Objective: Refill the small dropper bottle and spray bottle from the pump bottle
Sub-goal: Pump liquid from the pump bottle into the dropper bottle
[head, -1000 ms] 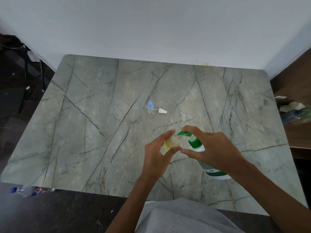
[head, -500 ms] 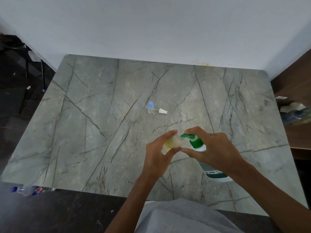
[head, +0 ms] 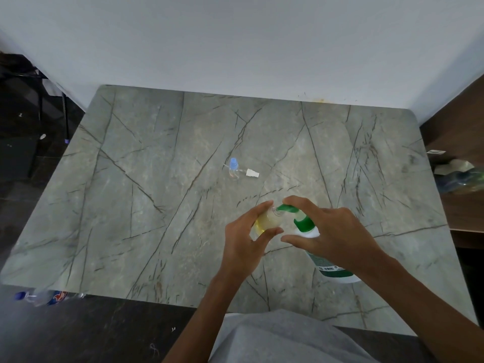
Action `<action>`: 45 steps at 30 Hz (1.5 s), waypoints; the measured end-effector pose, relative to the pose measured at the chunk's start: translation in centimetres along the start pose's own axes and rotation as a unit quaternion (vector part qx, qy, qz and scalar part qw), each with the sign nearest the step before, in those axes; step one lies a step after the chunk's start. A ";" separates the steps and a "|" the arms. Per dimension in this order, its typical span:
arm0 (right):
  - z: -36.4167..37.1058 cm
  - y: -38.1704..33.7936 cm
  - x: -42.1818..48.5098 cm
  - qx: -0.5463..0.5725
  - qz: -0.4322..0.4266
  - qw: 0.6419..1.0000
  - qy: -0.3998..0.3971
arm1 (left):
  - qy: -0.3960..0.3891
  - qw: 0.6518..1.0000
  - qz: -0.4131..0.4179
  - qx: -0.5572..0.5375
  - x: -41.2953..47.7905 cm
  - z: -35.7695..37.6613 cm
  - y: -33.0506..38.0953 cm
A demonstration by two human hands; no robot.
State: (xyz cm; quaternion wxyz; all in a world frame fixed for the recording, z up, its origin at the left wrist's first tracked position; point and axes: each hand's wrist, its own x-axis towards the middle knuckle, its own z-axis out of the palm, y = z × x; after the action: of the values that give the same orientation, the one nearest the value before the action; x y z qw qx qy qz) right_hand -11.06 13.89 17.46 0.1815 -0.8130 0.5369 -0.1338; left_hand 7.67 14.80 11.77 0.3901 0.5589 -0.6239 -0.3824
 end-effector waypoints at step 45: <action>-0.4 -0.1 0.0 -0.009 -0.006 1.000 0.005 | 0.000 1.000 0.014 -0.003 -0.1 0.0 -0.1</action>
State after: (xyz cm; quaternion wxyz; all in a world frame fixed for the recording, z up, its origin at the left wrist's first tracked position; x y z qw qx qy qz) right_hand -11.14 13.91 17.92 0.1710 -0.8171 0.5341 -0.1338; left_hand 7.76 14.94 11.66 0.3971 0.5493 -0.6305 -0.3782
